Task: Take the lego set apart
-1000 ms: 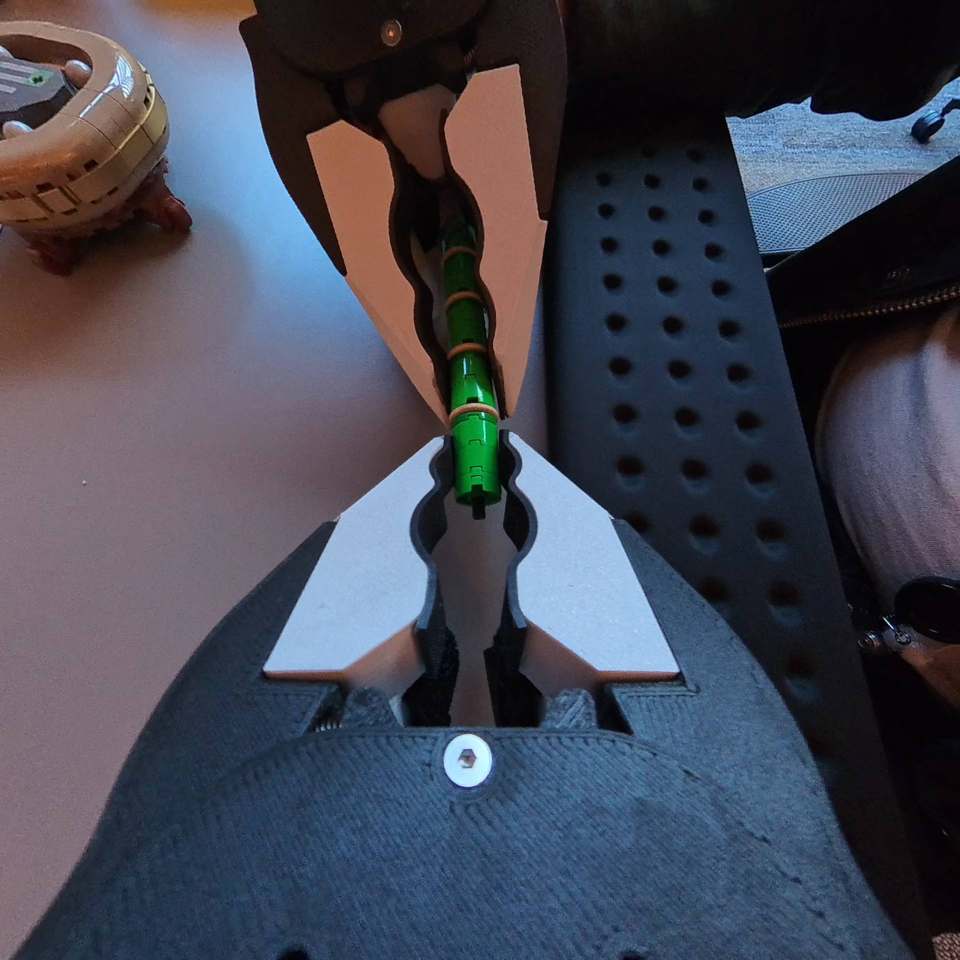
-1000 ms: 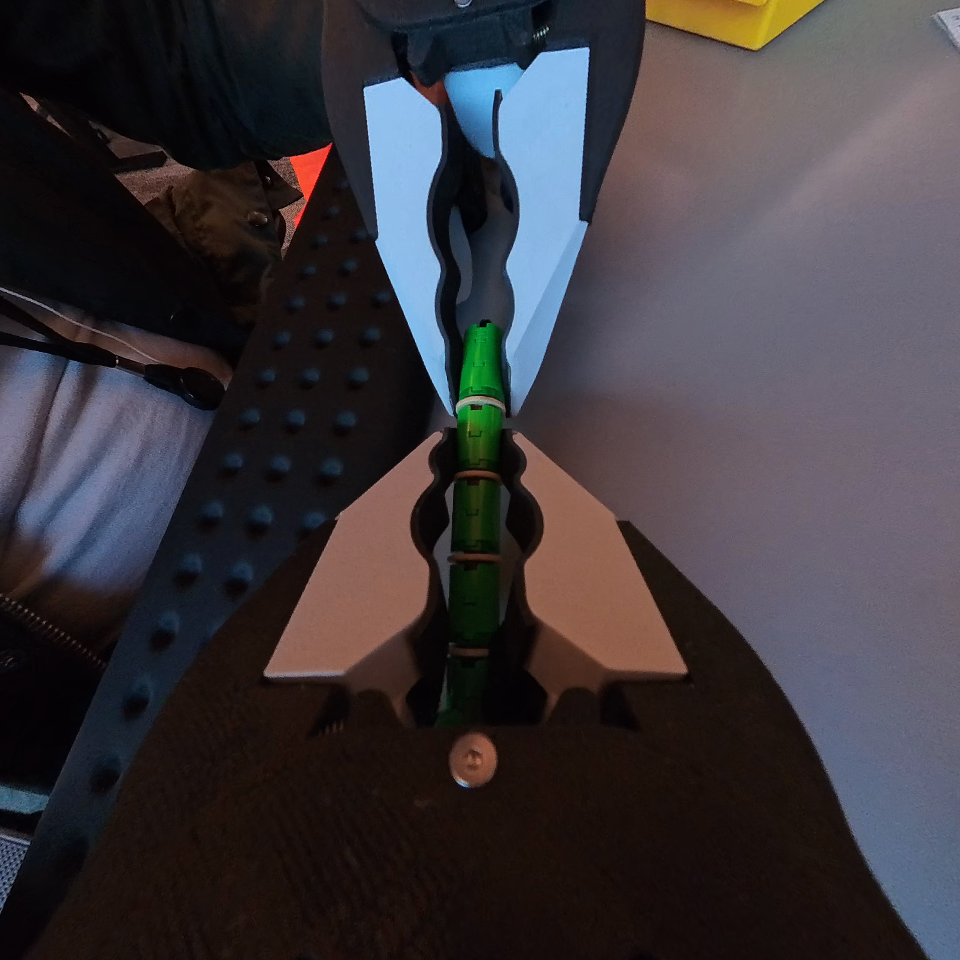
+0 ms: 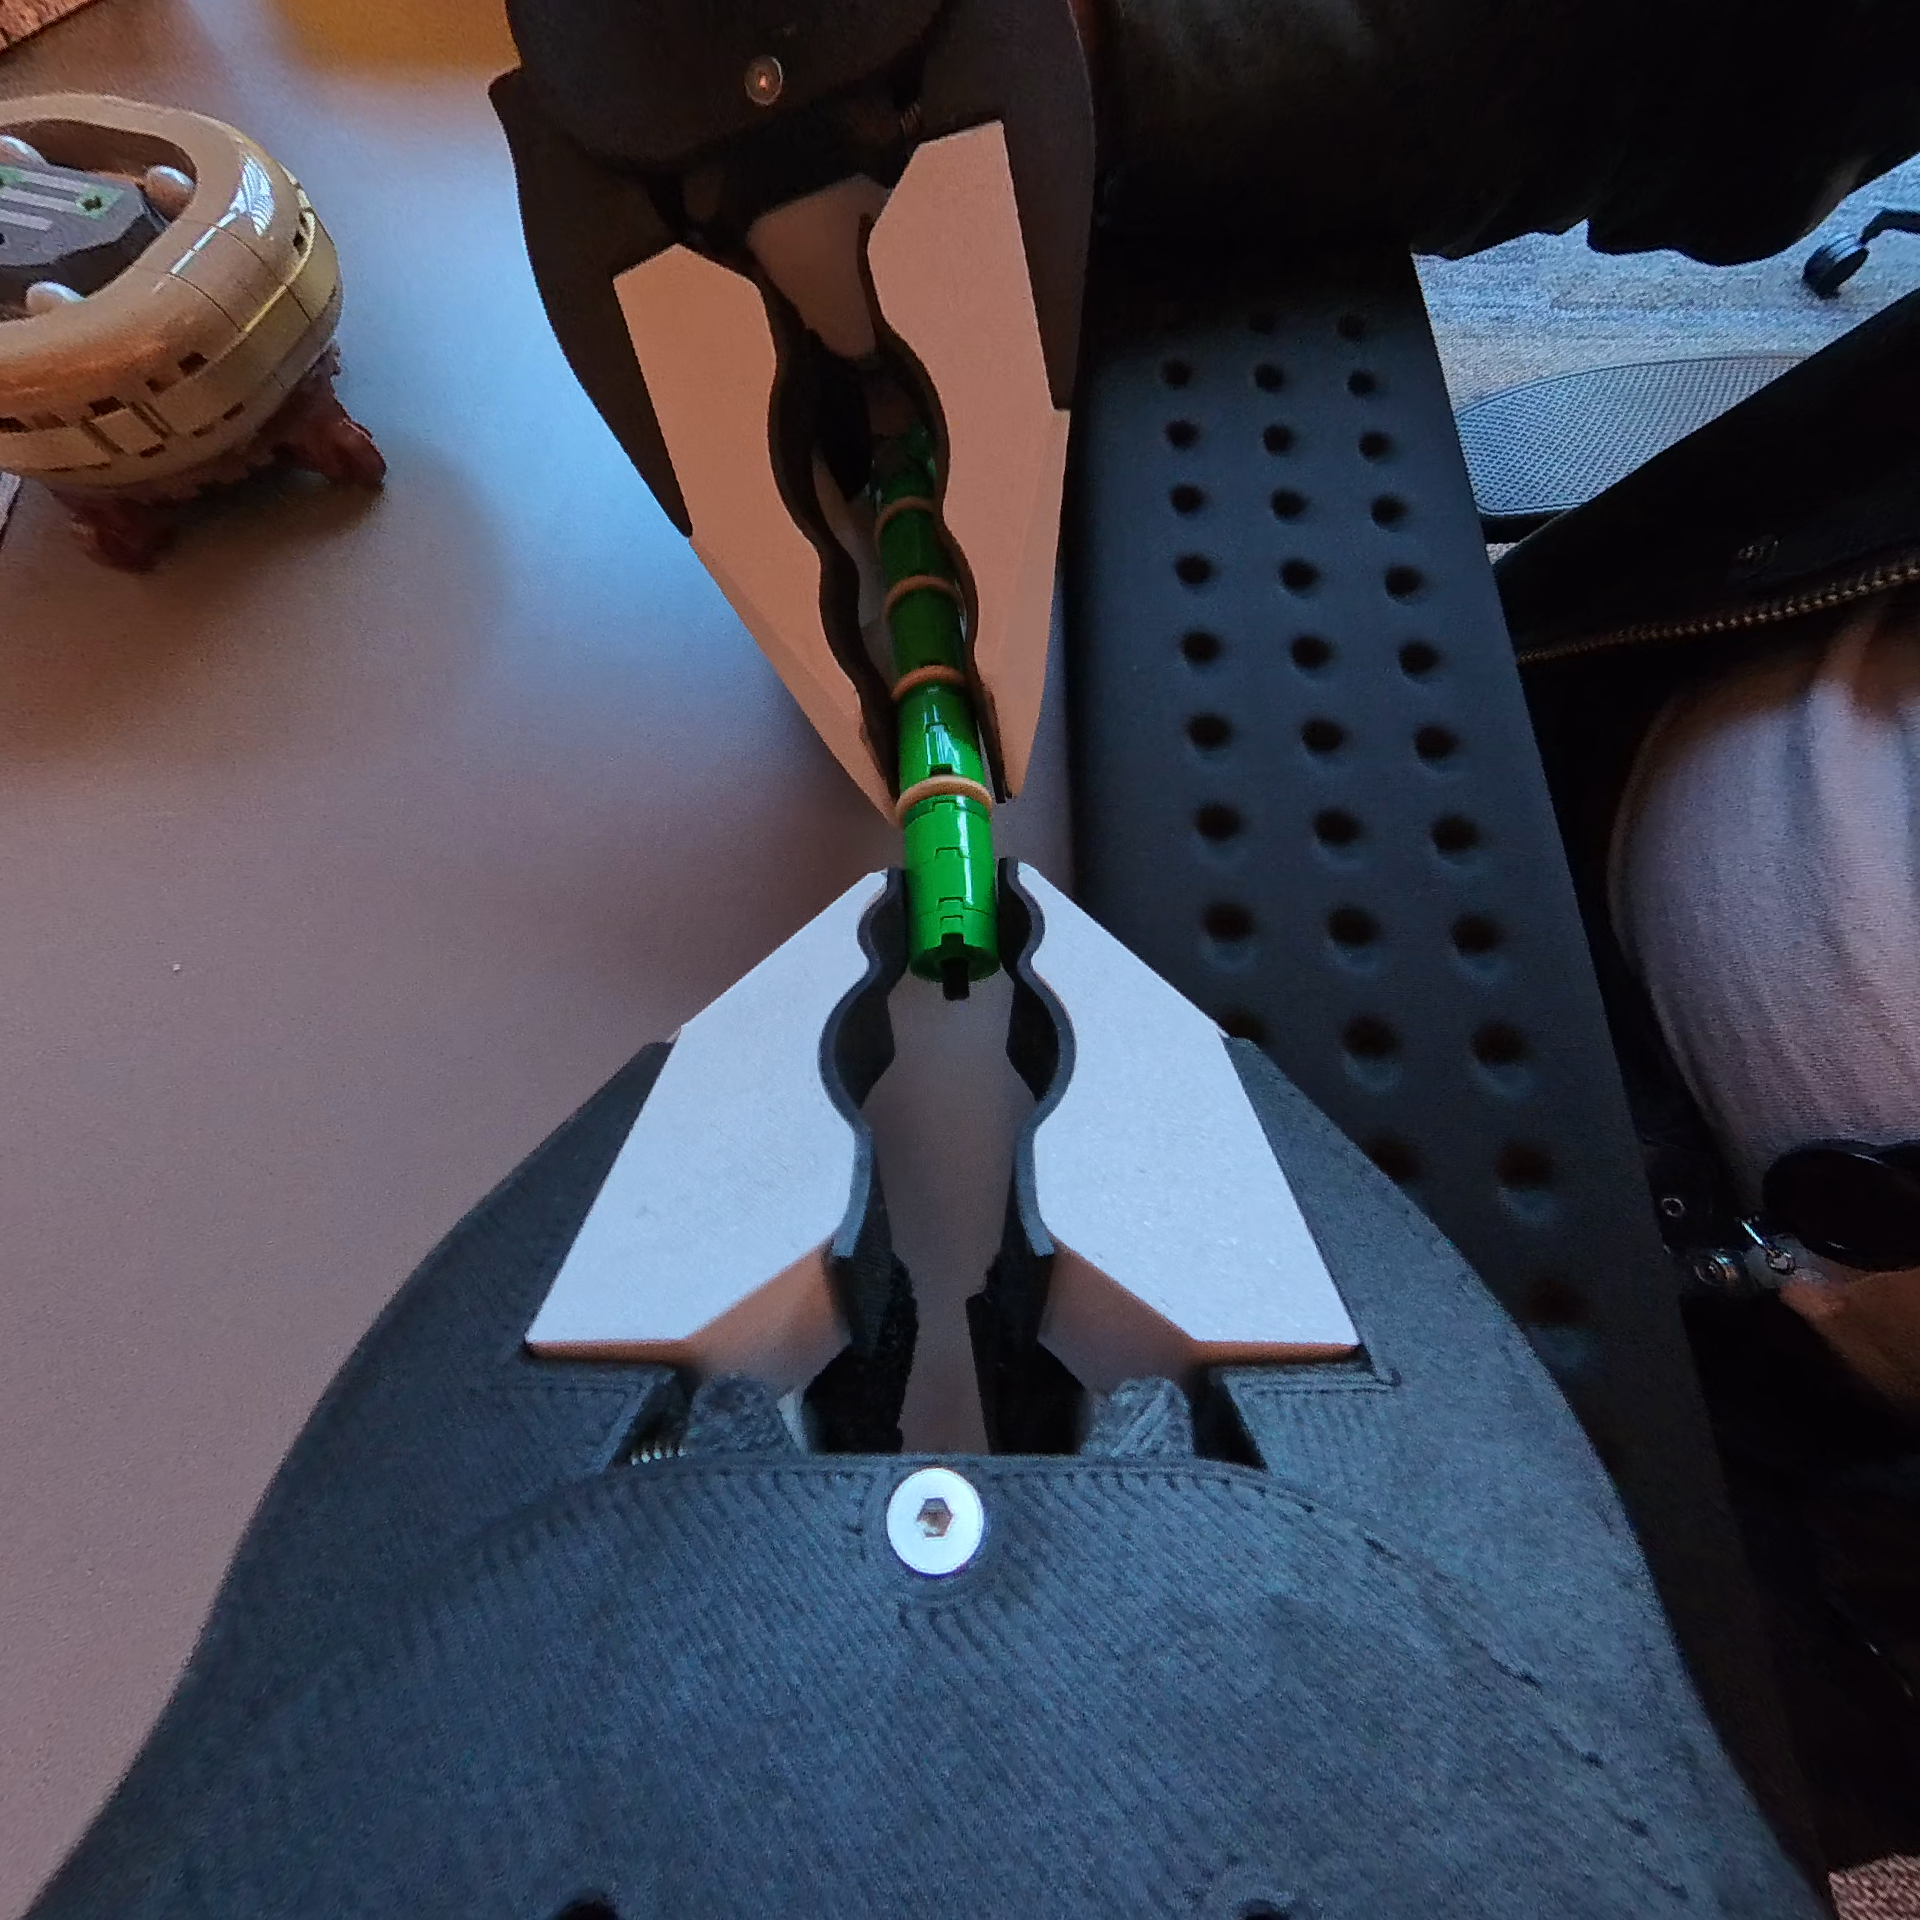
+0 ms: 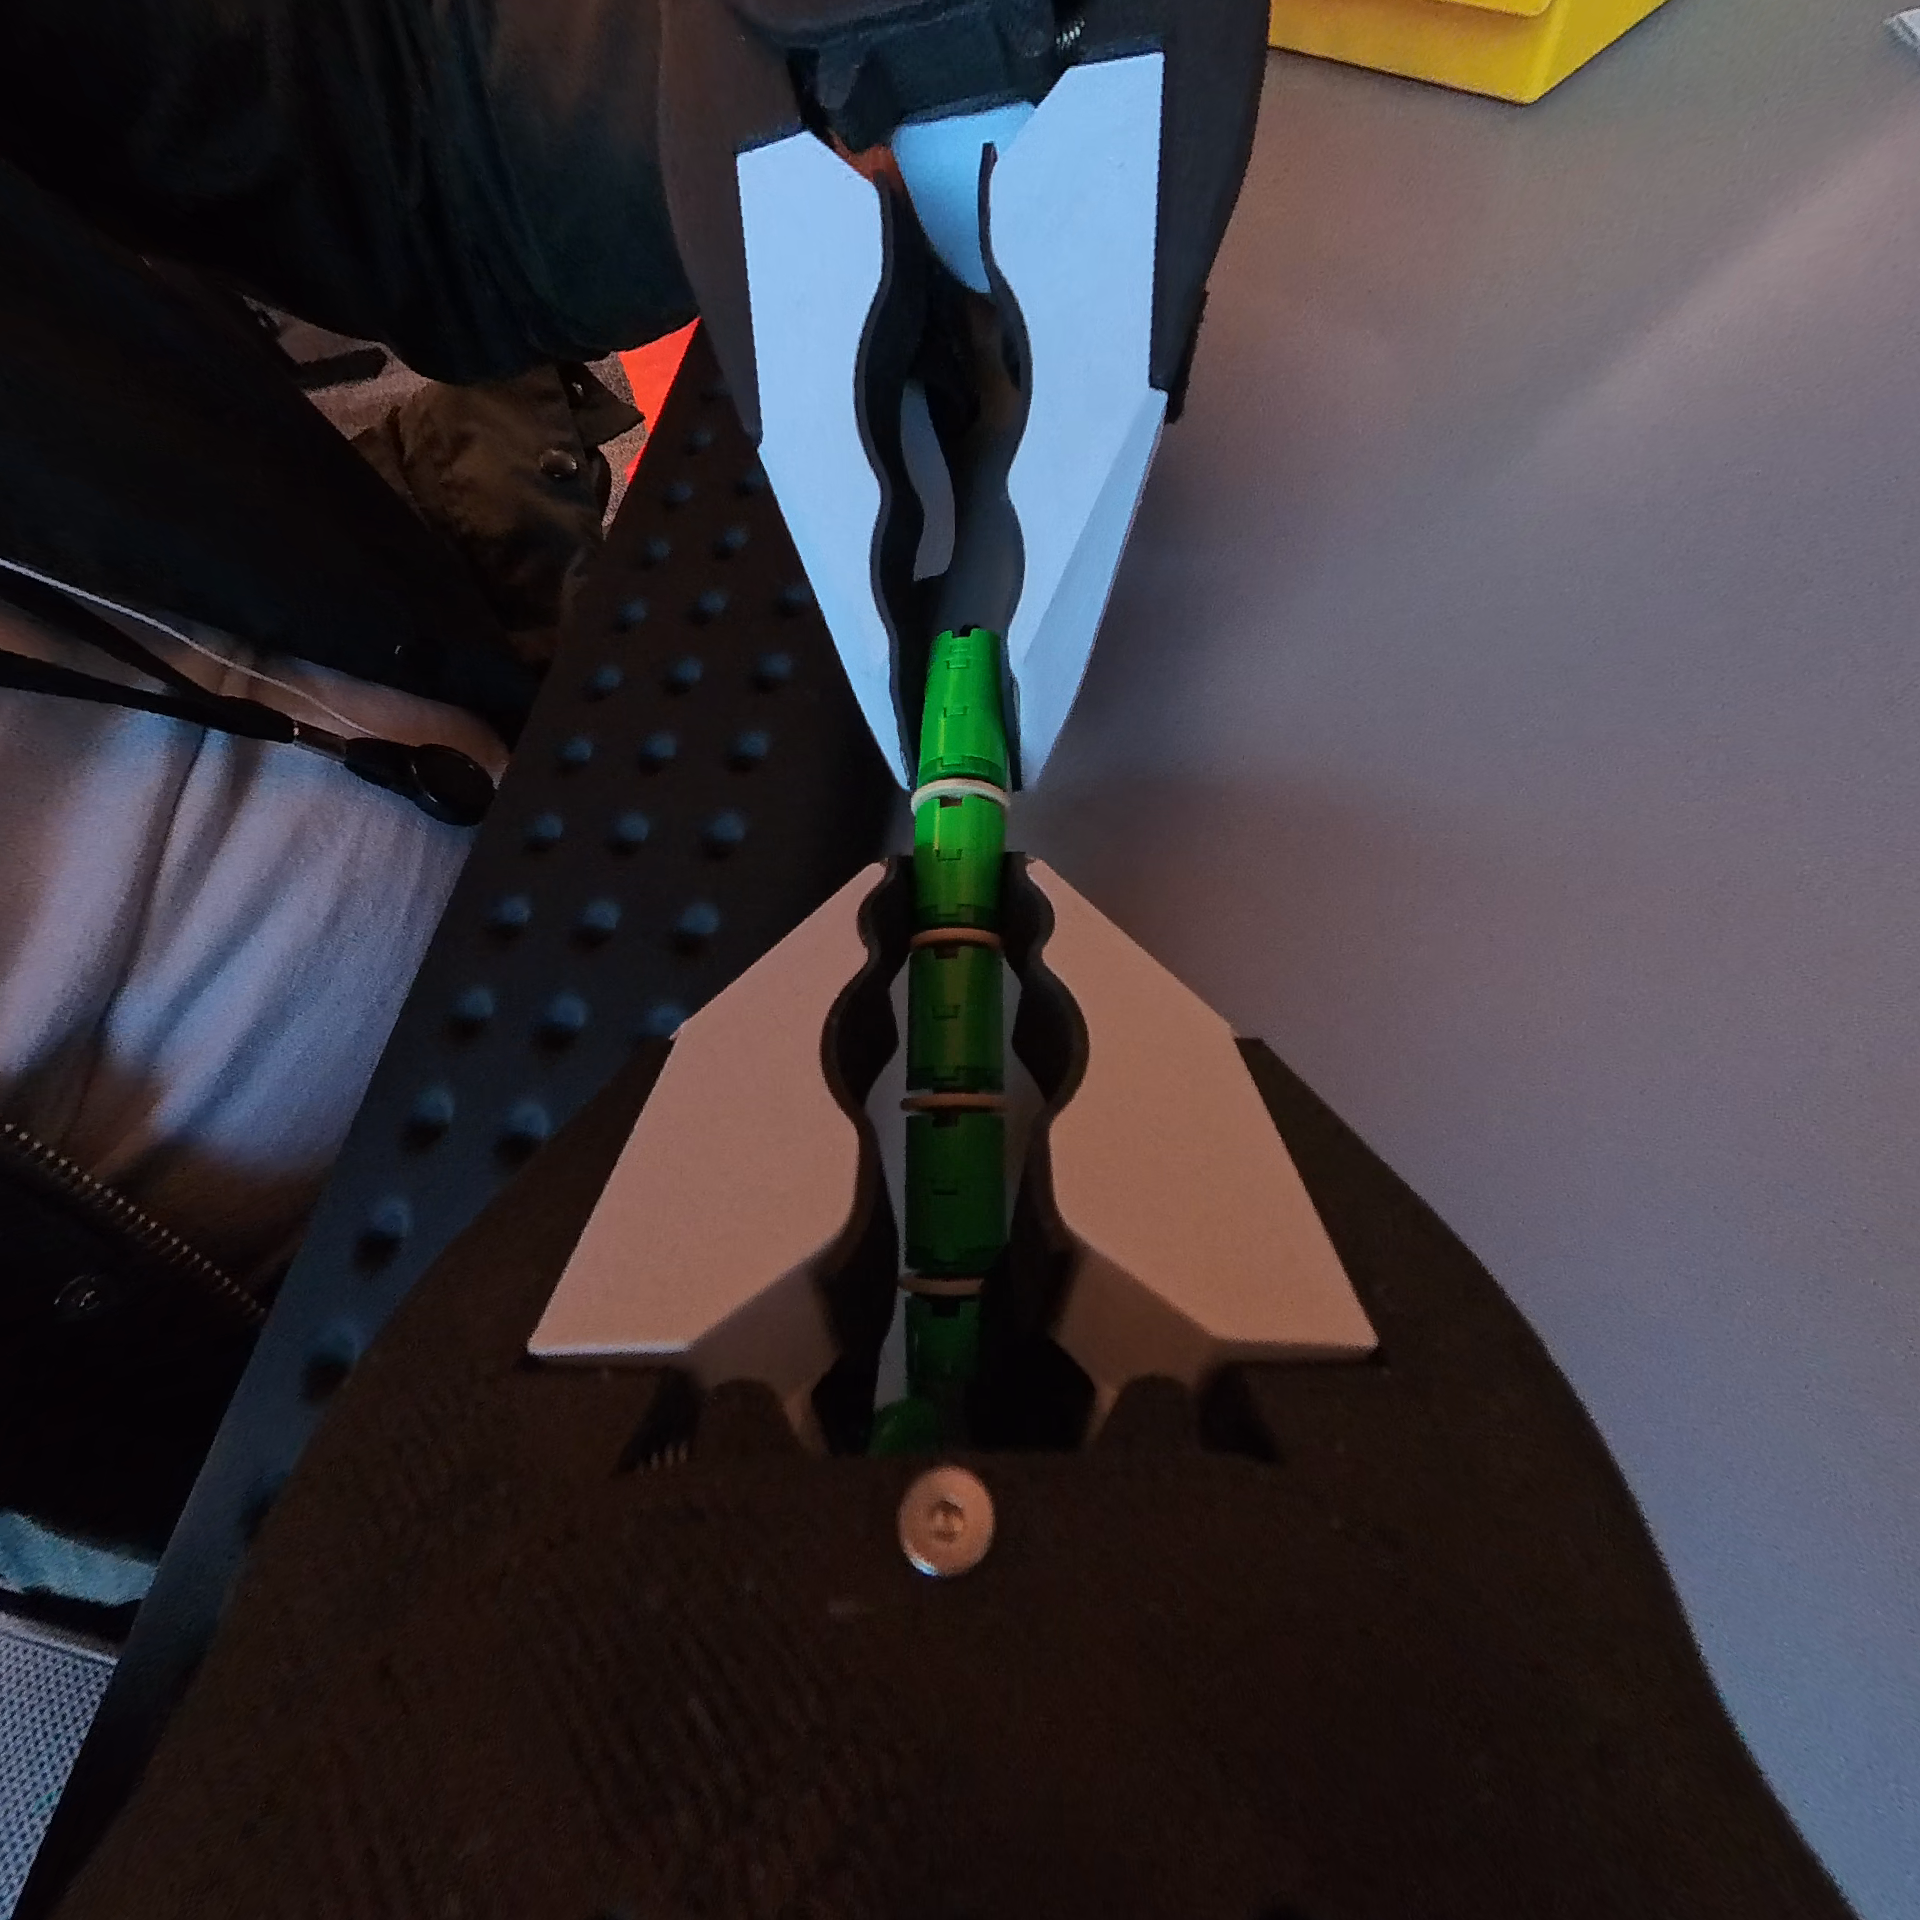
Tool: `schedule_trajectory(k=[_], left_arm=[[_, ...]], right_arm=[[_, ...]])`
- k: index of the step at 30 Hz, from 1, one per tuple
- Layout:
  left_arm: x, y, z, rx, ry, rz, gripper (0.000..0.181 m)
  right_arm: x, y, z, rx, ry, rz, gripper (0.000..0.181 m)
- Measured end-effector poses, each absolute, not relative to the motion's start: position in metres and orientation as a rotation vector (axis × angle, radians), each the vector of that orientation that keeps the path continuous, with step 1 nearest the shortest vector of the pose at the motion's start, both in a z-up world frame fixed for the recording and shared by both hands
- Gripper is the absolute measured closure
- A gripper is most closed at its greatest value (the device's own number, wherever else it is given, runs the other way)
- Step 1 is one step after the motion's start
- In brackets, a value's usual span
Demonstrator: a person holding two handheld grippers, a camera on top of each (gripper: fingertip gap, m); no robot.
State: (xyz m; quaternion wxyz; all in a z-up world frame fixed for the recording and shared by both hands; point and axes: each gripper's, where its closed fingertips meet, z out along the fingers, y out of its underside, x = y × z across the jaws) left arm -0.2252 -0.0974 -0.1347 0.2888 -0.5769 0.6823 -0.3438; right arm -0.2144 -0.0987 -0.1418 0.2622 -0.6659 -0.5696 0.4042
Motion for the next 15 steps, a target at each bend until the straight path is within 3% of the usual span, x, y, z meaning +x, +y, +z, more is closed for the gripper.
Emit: schedule_trajectory(k=[7,9,10,12,15], left_arm=[[-0.227,-0.097,-0.133,-1.545,1.813,-0.929,0.164],[-0.255,-0.069,-0.152,-1.651,1.84,-0.682,0.165],[-0.274,-0.057,-0.153,-1.687,1.777,-0.698,0.165],[-0.287,-0.07,-0.104,-1.604,1.56,-1.161,0.166],[-0.287,-0.062,-0.089,-1.524,1.484,-1.124,0.166]], right_arm=[[-0.212,-0.099,-0.141,-1.806,-1.537,1.106,0.161],[-0.183,-0.088,-0.159,-1.892,-1.6,0.936,0.163],[-0.163,-0.074,-0.152,-1.903,-1.468,0.929,0.163],[-0.148,-0.067,-0.115,-1.832,-1.22,1.17,0.164],[-0.156,-0.07,-0.107,-1.742,-1.283,1.094,0.163]])
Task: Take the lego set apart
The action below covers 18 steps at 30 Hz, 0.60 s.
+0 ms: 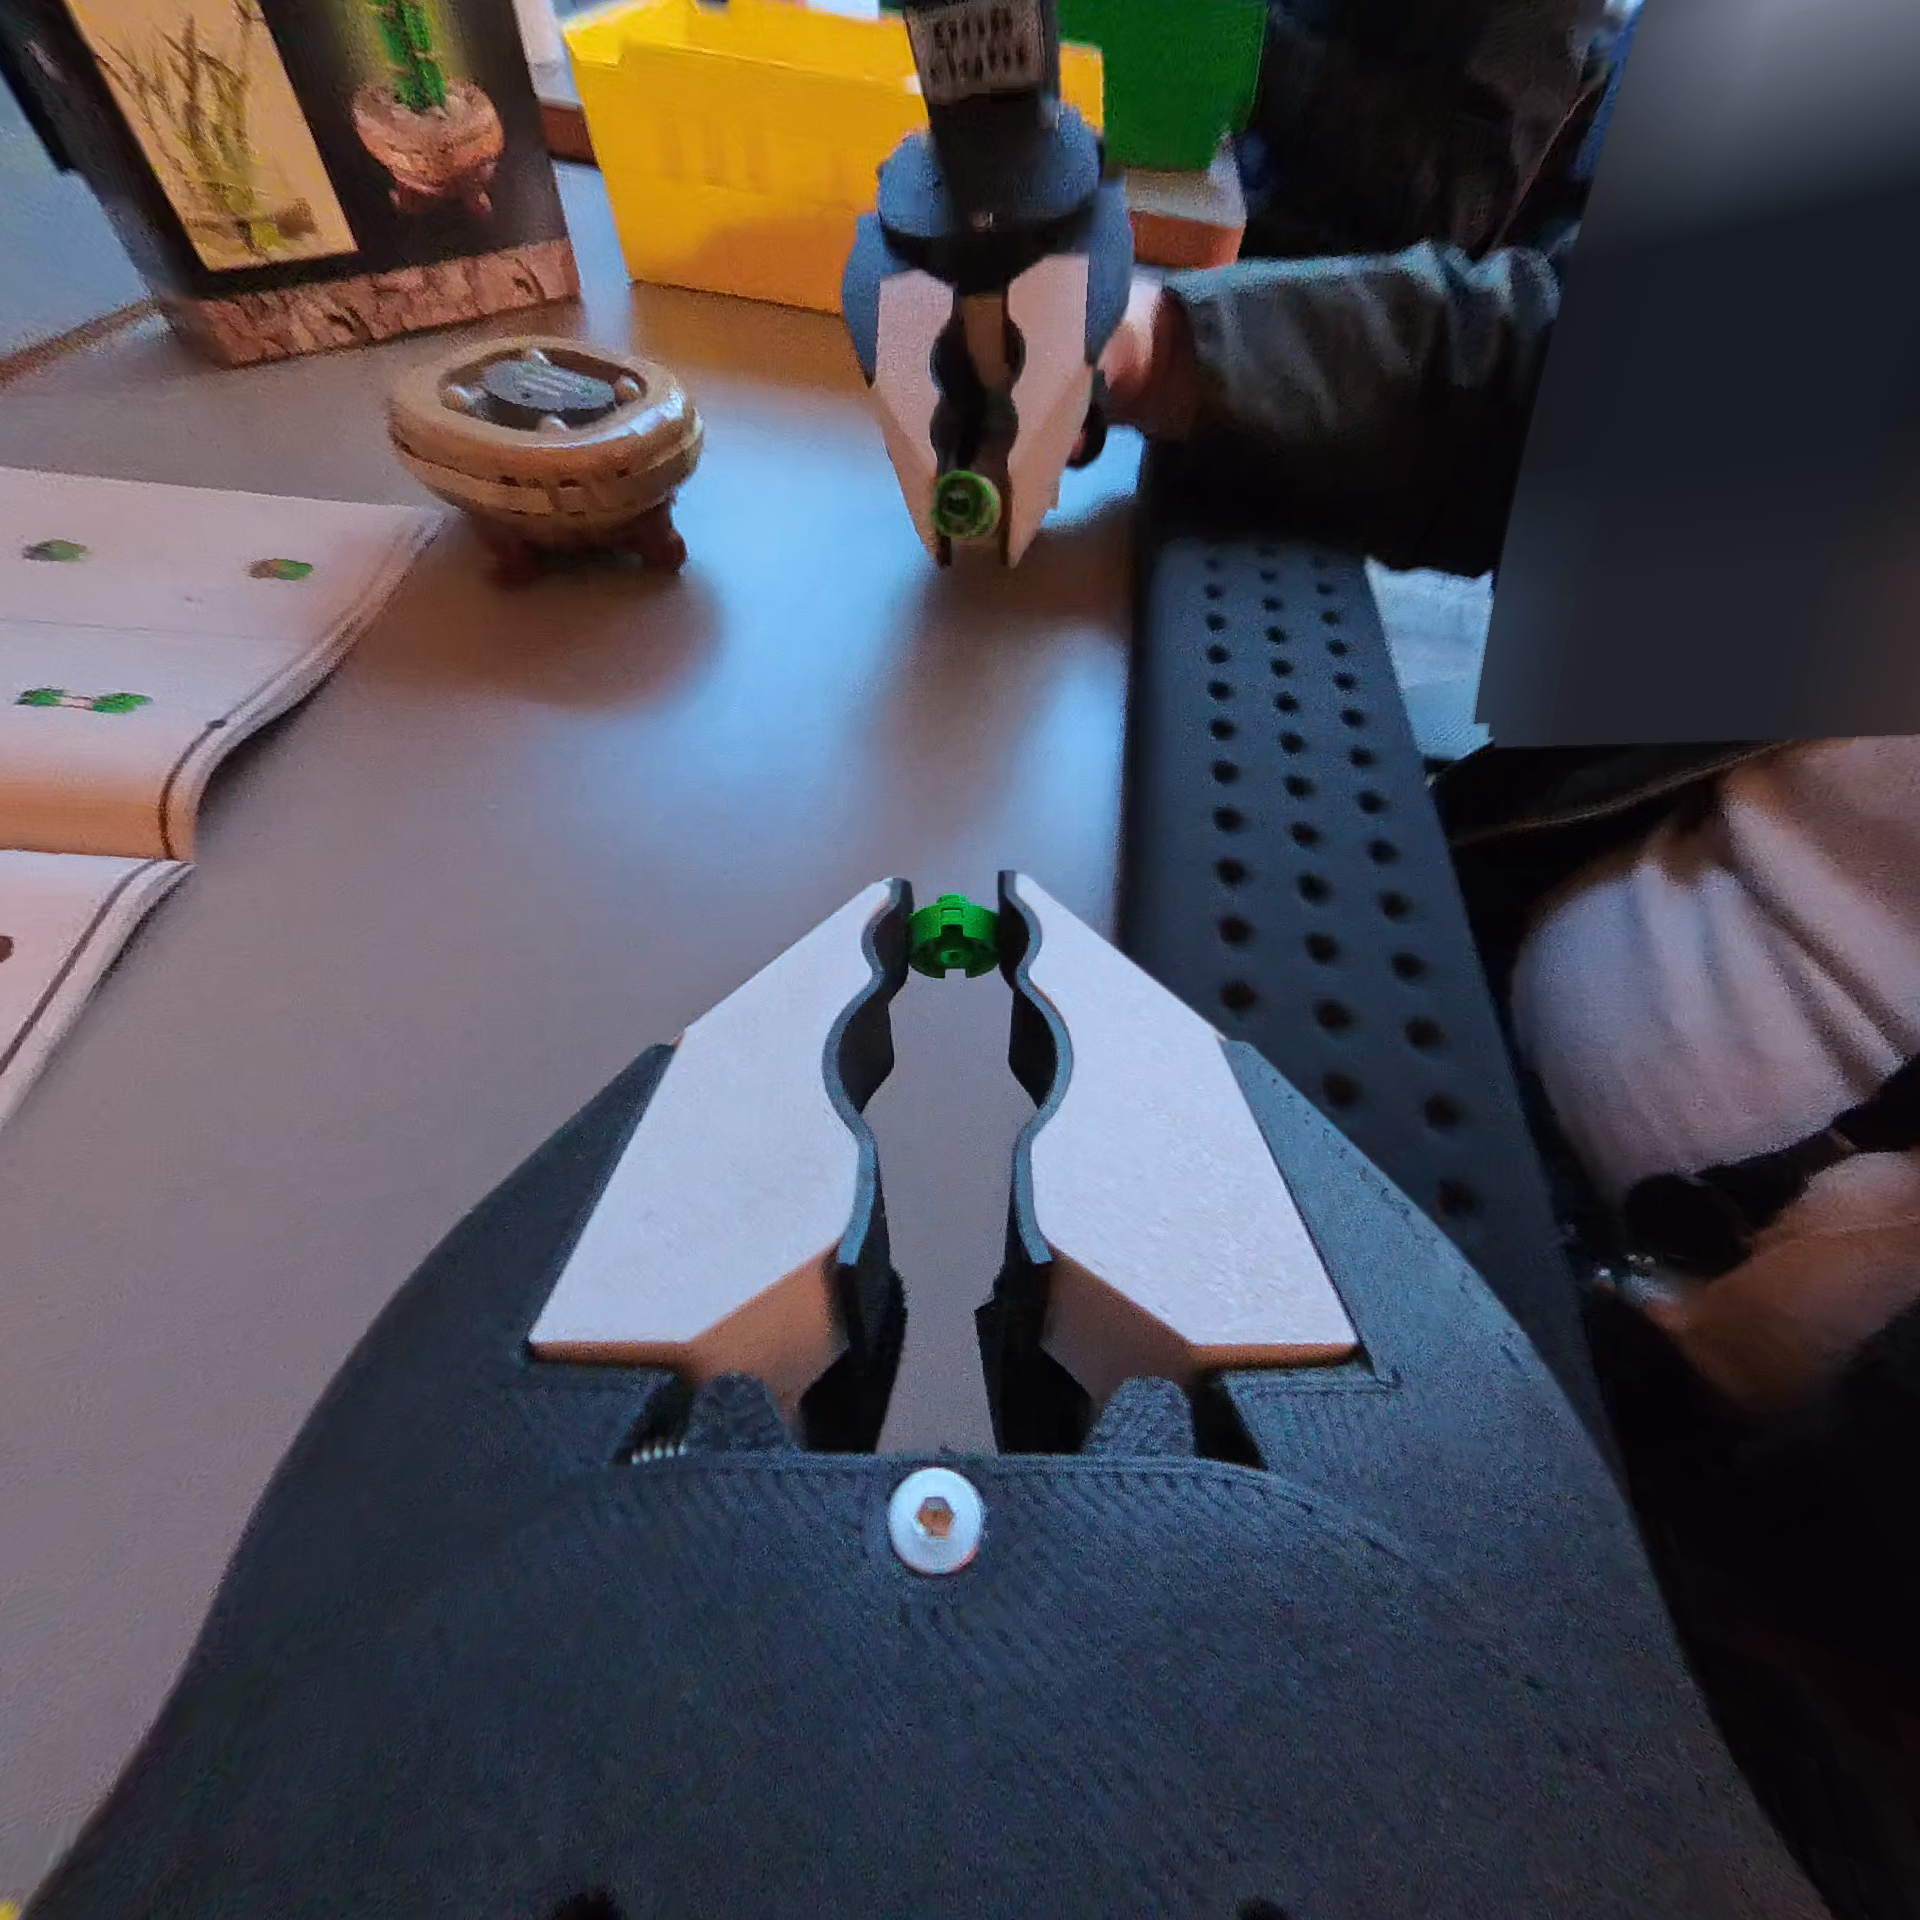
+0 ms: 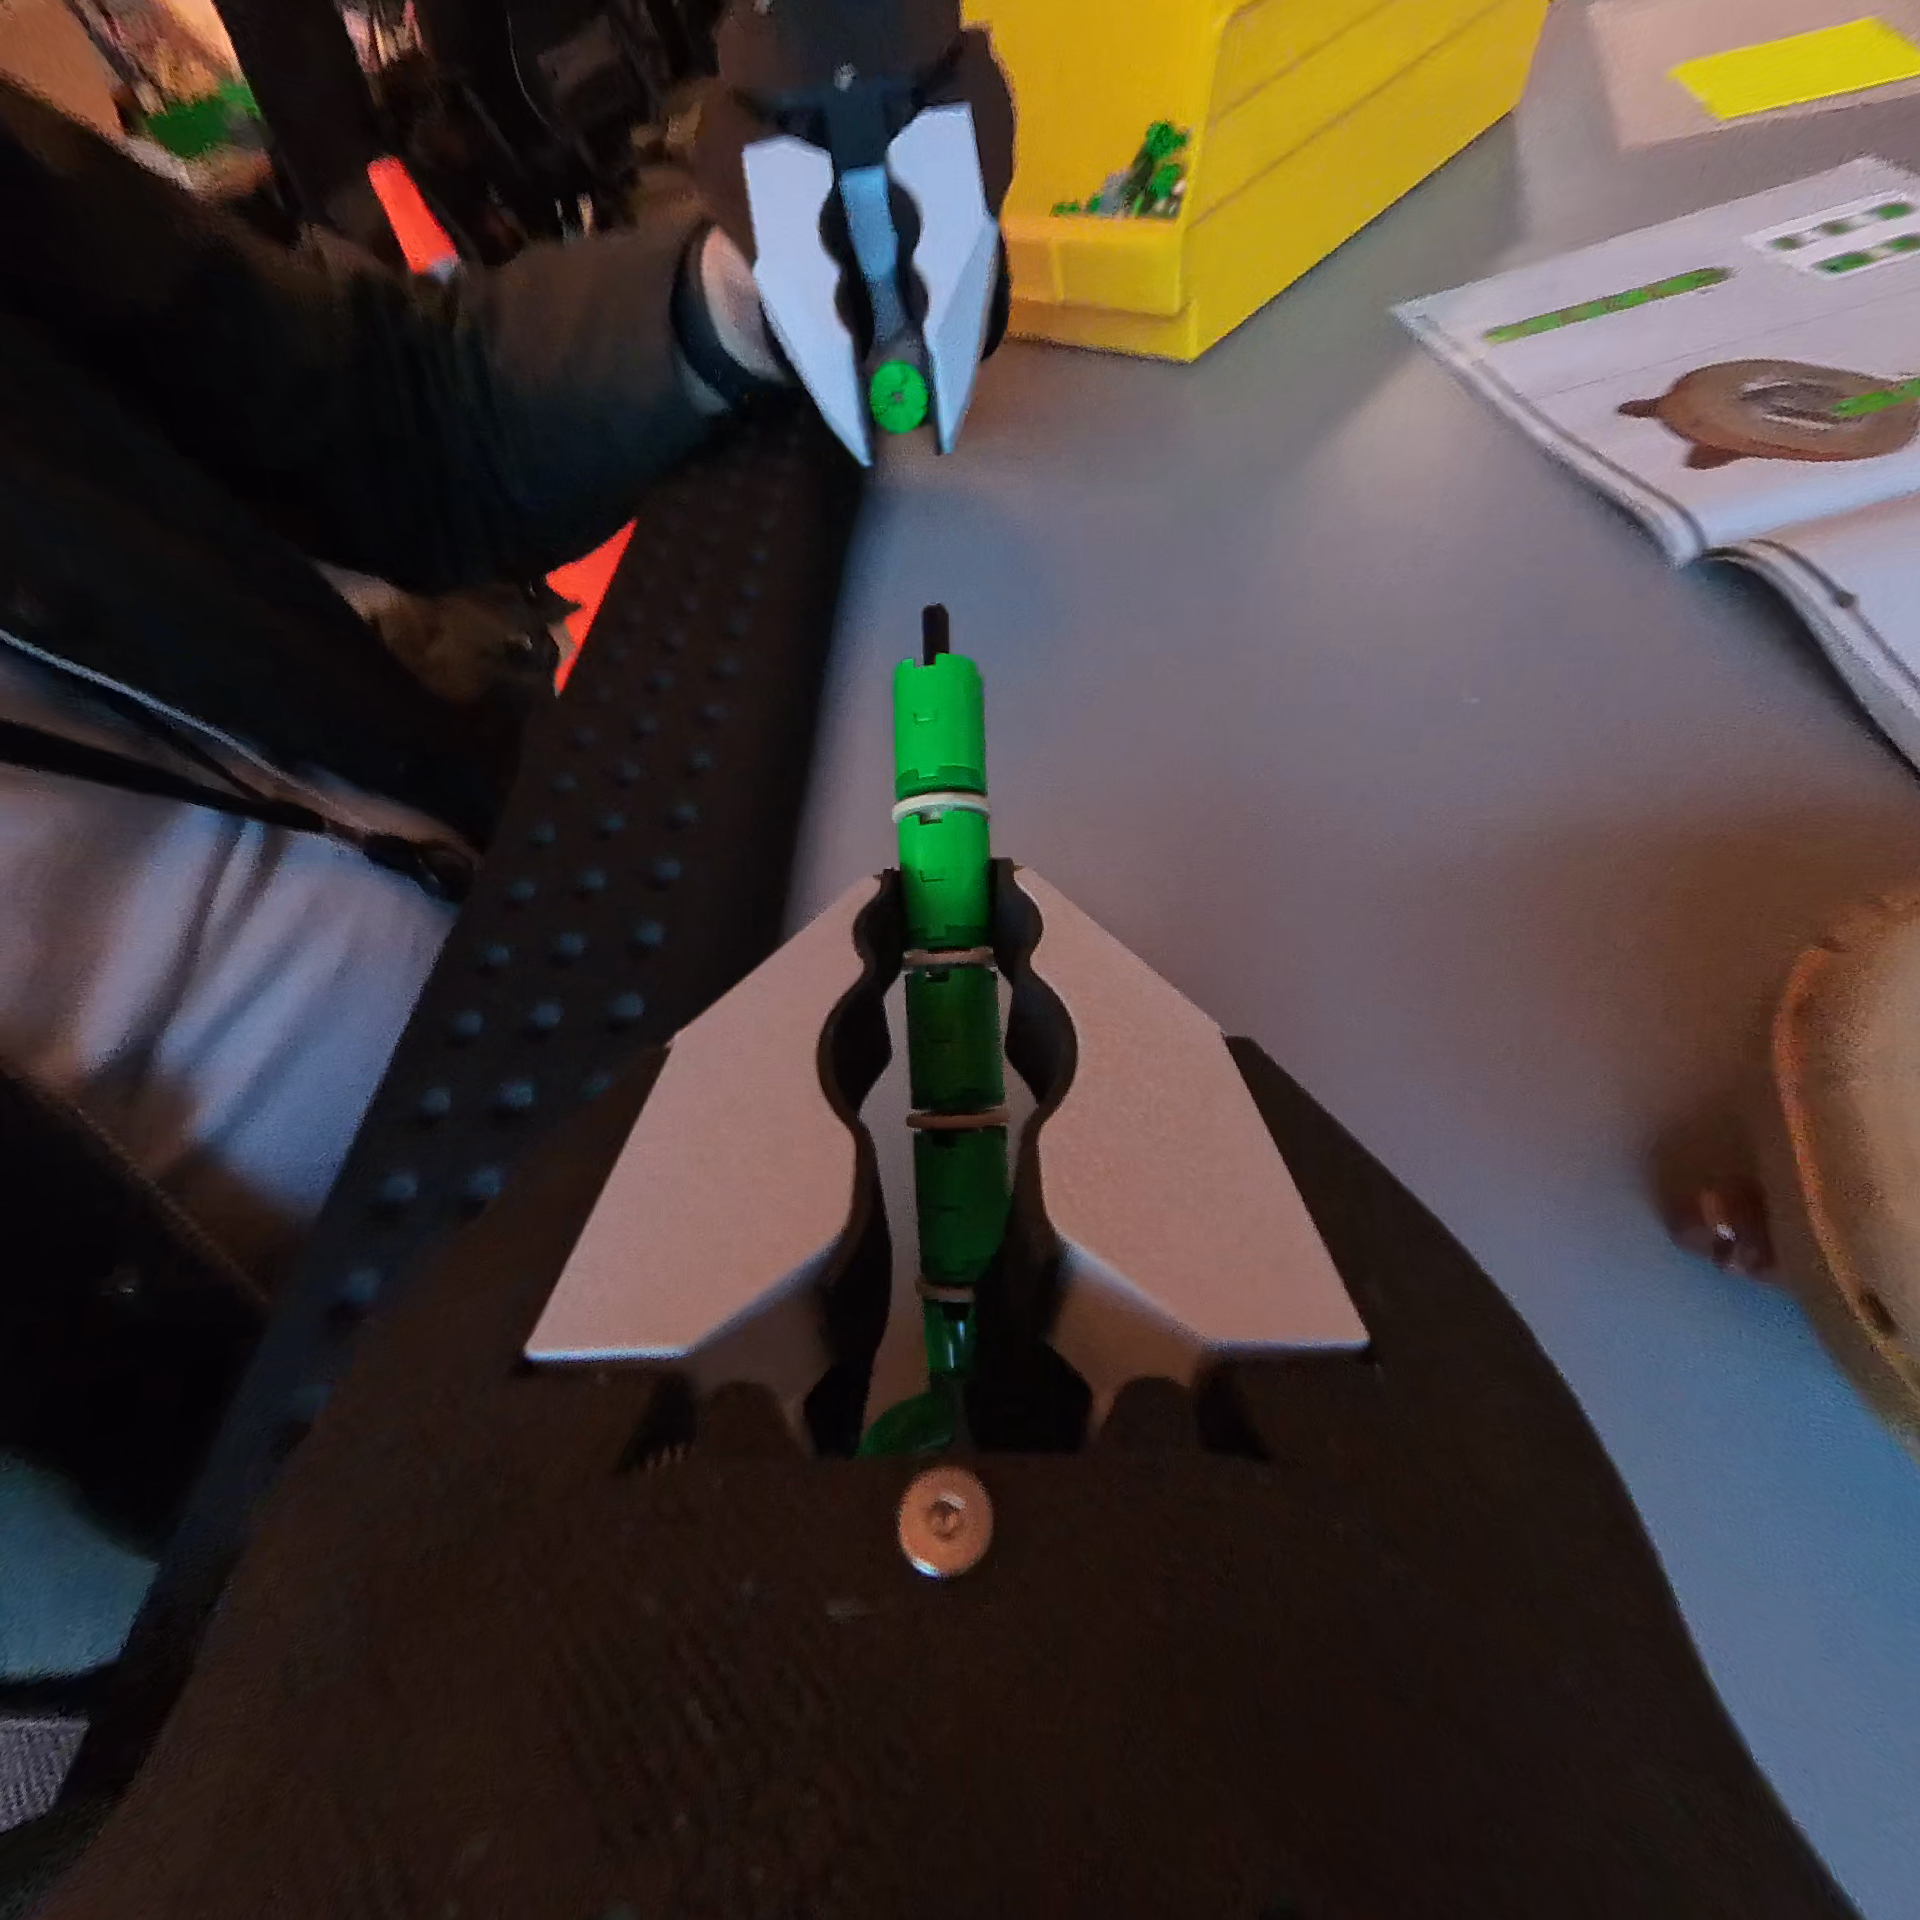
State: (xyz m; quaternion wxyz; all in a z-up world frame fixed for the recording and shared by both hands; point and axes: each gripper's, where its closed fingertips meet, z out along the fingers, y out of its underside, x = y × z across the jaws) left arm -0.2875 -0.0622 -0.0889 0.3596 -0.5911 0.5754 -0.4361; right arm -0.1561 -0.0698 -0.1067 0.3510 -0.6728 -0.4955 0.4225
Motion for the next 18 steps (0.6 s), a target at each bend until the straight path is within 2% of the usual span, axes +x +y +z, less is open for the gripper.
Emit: schedule_trajectory(k=[6,7,8,13,18], left_arm=[[-0.269,-0.063,-0.126,-1.569,1.655,-0.859,0.166],[-0.267,-0.061,-0.131,-1.576,1.664,-0.809,0.164],[-0.264,-0.062,-0.133,-1.572,1.669,-0.784,0.151],[-0.255,-0.068,-0.113,-1.471,1.626,-0.814,0.13],[-0.258,-0.065,-0.1,-1.448,1.564,-0.889,0.132]], right_arm=[[-0.166,-0.07,-0.121,-1.777,-1.348,1.053,0.164],[-0.167,-0.069,-0.122,-1.783,-1.347,1.049,0.164],[-0.168,-0.068,-0.124,-1.79,-1.354,1.04,0.164],[-0.18,-0.068,-0.127,-1.757,-1.42,0.929,0.164],[-0.198,-0.067,-0.12,-1.673,-1.489,0.736,0.164]])
